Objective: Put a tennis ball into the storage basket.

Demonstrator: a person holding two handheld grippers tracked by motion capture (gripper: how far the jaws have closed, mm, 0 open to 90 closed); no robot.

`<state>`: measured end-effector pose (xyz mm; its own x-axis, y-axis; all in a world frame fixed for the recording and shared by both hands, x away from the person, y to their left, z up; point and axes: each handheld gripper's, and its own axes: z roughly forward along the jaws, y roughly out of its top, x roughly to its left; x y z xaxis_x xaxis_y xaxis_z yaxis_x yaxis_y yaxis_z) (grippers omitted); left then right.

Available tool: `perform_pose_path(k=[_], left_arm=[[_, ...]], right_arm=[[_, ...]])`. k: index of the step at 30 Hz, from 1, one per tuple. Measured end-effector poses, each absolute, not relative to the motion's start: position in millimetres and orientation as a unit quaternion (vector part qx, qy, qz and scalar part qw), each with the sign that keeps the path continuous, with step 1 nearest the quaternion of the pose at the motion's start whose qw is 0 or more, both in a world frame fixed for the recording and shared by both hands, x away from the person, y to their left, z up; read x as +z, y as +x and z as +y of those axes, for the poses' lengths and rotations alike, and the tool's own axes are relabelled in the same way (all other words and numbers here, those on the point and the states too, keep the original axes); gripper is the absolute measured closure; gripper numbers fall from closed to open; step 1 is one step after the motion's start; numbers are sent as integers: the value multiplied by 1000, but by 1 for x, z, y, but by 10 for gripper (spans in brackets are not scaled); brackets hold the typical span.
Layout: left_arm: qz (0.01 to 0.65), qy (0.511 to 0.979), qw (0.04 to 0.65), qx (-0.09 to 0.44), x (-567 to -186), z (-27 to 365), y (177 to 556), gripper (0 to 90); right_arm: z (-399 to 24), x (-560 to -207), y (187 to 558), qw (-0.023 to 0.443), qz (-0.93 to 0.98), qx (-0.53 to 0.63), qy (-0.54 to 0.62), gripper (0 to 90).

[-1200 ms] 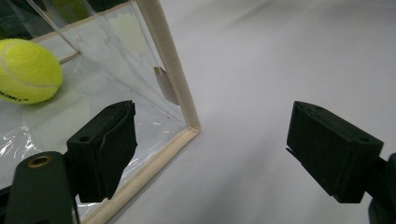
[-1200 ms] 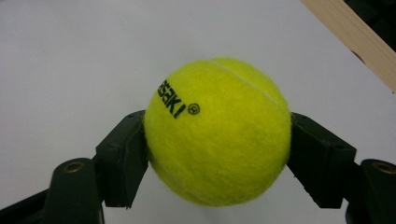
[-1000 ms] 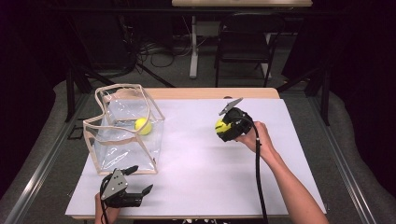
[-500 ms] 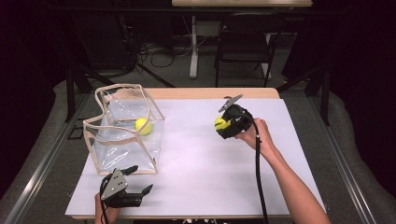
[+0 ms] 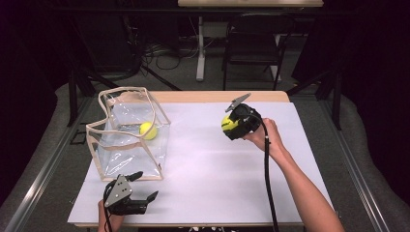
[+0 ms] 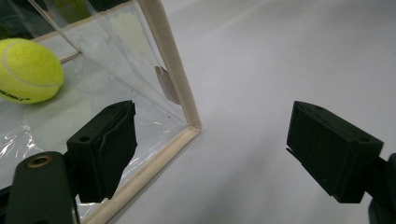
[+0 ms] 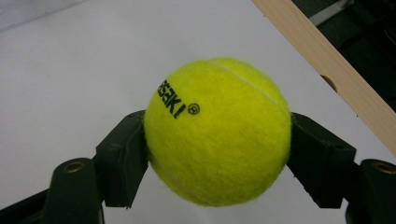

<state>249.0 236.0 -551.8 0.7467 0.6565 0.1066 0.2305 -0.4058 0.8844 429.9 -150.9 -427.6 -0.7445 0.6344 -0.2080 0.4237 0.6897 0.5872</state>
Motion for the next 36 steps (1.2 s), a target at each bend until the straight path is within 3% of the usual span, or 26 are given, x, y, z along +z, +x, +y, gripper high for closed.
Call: perform_pose_path(k=[36], left_arm=[[275,806,472,227,-552,236,249,159]], right_arm=[[-137,-393,435,226,897,262,276,265]])
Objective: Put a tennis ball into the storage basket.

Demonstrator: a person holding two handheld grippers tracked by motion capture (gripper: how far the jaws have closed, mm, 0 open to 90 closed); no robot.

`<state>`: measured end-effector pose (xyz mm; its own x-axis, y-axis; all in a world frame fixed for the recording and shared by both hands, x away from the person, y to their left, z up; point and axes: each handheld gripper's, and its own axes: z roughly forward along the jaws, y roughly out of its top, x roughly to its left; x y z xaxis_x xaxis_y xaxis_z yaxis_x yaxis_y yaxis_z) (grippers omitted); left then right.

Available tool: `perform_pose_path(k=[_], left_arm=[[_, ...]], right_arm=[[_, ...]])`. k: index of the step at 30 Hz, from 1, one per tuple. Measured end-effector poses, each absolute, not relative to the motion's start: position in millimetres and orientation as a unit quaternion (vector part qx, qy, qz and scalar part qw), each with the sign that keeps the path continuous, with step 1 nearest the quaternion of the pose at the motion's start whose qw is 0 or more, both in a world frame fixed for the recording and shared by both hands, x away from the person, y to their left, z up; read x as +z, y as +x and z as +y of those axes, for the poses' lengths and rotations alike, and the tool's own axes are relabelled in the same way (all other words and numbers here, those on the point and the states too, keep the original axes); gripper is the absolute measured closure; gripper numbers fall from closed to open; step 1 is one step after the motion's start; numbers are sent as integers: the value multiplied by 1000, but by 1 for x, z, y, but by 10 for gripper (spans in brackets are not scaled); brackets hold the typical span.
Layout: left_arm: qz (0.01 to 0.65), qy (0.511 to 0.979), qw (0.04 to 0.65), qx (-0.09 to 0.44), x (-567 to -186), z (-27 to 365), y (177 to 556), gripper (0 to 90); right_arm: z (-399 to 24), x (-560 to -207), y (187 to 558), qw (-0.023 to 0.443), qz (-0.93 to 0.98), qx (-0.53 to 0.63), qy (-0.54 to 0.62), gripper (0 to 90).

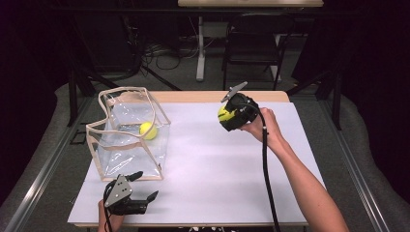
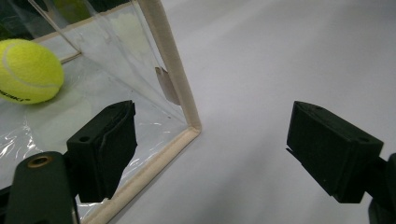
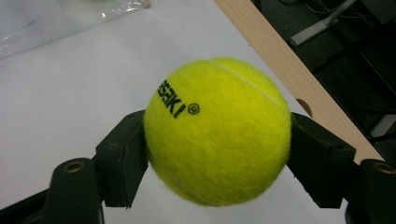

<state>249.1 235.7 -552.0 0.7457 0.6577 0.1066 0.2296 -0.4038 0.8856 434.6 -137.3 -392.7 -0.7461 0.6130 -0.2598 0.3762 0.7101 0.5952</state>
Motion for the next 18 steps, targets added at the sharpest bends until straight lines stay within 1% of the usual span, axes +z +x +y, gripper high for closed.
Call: perform_pose_path(k=[18], left_arm=[[274,807,472,225,-552,236,250,159]], right_arm=[[-125,-376,440,237,897,264,265,265]])
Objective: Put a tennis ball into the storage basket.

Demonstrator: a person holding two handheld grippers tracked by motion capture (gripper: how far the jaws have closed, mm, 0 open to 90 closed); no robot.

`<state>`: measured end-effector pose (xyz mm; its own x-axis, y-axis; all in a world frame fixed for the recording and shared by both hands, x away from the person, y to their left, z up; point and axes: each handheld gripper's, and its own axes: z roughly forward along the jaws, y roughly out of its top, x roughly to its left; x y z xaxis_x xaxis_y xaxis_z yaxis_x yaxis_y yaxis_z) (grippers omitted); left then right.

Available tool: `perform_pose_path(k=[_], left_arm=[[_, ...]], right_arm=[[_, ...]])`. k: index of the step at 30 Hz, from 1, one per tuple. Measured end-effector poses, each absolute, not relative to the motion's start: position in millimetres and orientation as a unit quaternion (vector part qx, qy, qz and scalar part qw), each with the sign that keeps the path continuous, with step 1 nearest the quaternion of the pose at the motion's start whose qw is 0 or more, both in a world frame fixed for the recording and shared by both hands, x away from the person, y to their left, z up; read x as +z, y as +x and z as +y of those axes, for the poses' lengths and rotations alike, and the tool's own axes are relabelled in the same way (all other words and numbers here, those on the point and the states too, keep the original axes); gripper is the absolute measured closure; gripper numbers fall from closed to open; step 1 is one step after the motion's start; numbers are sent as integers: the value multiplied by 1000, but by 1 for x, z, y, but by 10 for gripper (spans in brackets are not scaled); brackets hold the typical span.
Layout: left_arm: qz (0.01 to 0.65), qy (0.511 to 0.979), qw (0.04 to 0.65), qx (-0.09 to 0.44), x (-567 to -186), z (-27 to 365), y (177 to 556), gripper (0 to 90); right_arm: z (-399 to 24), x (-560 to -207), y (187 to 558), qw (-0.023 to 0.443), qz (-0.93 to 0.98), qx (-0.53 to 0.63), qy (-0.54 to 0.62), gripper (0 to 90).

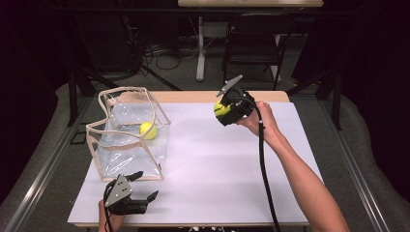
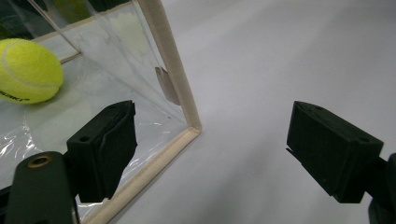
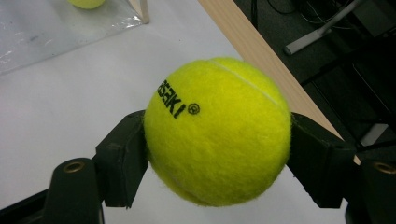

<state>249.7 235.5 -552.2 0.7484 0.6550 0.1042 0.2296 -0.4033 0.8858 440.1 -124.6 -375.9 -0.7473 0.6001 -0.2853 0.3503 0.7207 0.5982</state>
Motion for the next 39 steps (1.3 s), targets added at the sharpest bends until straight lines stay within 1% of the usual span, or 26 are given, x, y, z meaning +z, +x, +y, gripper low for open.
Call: perform_pose_path(k=[39], left_arm=[[275,807,472,226,-552,236,249,159]], right_arm=[[-83,-354,448,248,902,271,227,265]])
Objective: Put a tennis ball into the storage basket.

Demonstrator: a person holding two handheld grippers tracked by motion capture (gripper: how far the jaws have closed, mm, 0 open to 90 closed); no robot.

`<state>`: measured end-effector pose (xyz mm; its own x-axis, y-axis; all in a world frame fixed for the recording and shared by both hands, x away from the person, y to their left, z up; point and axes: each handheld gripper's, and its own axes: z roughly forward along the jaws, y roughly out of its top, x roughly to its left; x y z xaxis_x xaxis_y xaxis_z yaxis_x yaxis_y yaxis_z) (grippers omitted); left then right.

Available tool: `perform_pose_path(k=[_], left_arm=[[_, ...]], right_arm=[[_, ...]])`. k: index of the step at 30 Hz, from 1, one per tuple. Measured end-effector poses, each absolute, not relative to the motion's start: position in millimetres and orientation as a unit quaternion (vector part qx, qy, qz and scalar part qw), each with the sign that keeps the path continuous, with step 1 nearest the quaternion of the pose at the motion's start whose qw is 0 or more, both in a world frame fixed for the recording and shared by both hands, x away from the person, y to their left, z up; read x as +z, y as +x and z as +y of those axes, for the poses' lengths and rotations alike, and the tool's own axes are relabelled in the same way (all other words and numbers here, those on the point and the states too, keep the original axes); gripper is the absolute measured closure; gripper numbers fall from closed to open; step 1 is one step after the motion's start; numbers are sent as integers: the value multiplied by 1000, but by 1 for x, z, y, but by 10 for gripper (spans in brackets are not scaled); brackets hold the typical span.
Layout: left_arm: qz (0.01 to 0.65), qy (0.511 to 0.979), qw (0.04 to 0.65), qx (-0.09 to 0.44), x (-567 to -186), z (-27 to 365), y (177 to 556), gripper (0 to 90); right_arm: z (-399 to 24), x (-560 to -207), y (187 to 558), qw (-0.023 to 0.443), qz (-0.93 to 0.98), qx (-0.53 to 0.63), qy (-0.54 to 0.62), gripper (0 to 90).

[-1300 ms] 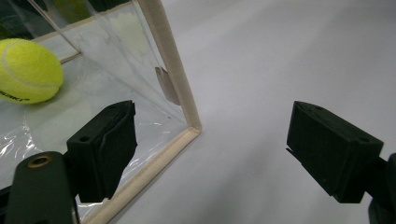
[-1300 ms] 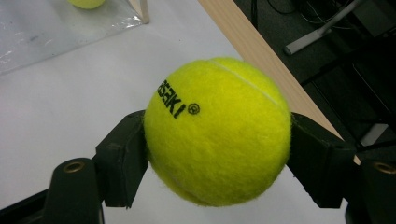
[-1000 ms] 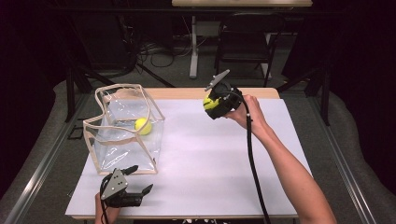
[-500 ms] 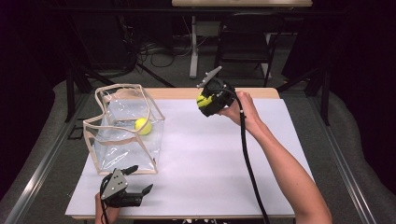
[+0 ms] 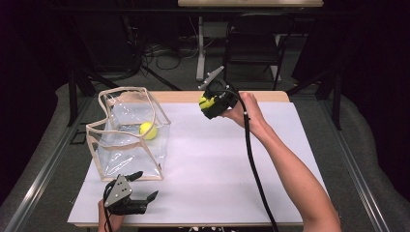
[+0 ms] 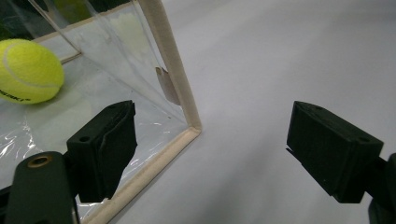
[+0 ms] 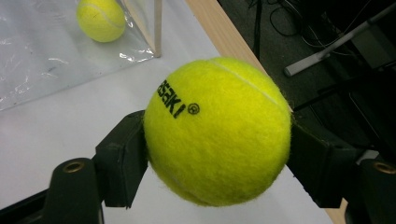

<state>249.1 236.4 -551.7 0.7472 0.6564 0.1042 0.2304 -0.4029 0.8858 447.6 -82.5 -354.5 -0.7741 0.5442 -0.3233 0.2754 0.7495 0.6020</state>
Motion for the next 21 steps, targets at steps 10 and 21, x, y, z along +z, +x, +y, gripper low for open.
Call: perform_pose_path(k=[10,21], left_arm=[[275,807,472,226,-552,236,249,159],[274,806,473,225,-552,236,249,159]], right_arm=[[-76,-351,450,250,901,273,225,266],[-67,-347,451,248,902,278,220,266]])
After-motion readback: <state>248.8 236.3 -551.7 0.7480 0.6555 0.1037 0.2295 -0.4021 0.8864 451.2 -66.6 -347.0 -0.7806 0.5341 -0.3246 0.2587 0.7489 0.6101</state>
